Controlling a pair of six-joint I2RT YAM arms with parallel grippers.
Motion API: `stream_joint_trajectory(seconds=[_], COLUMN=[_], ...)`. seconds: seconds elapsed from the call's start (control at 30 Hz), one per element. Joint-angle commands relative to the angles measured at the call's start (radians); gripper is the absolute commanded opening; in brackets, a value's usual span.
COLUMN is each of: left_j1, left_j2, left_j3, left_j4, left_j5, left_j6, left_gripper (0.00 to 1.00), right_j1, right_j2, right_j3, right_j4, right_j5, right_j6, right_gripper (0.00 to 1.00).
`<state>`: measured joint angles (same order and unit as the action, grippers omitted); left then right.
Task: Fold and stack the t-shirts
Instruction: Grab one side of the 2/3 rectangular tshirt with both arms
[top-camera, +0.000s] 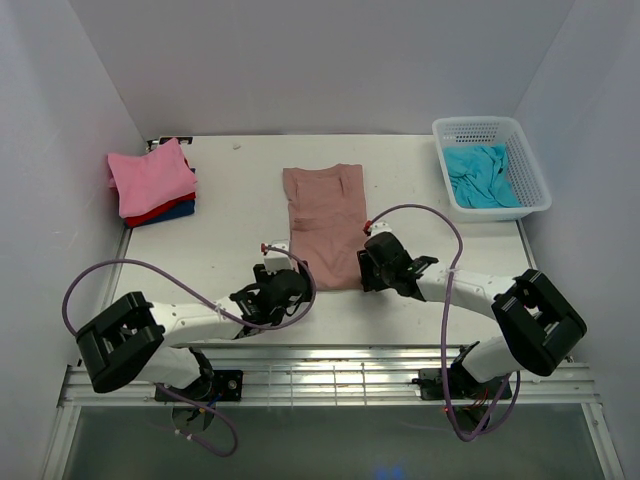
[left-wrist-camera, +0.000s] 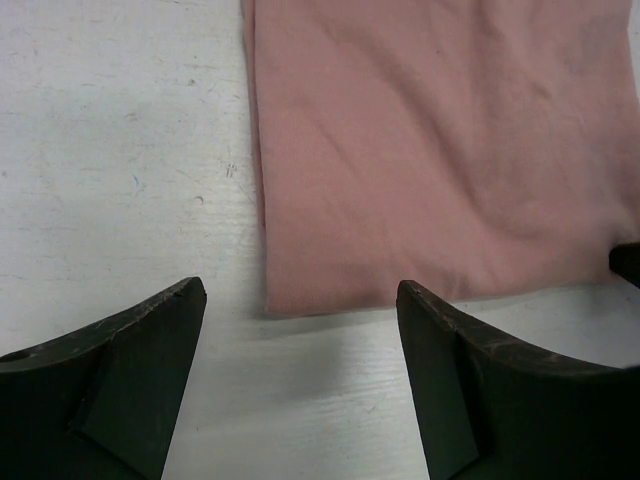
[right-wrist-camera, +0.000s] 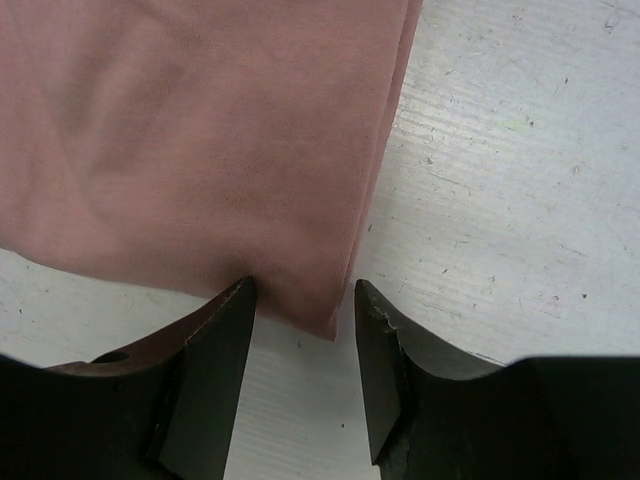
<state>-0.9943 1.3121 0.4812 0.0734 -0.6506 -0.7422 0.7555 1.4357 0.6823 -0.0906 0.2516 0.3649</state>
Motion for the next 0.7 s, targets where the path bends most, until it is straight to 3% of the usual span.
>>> stream_joint_trajectory(seconds=[0.0,0.3,0.47,0.63,0.67], left_j1=[0.042,0.092,0.092,0.092,0.092], left_j2=[0.031,0.147,0.173,0.185,0.184], left_j3=[-0.001,0.020,0.022,0.031,0.028], left_j4=[0.046,0.045,0.052,0.031,0.031], left_j5=[-0.003,0.074,0.089,0.100,0.106], left_j6=[0.017,0.001,-0.005,-0.016,-0.017], left_gripper=[0.88,0.87,0.82,0.59,0.51], right_j1=[0.007,0.007,0.007,0.008,0.008], right_j2=[-0.008,-0.029,-0.014,0.012,0.015], right_j3=[-0.020,-0.043,-0.047,-0.050,-0.050], right_j4=[0.028,0.028,0.037,0.054,0.055], right_j5=[0.006,0.017,0.017,0.003,0.000], right_j6=[0.017,0.026,0.029,0.029,0.029], right_gripper=[0.50,0.50,0.50,0.46,0.46])
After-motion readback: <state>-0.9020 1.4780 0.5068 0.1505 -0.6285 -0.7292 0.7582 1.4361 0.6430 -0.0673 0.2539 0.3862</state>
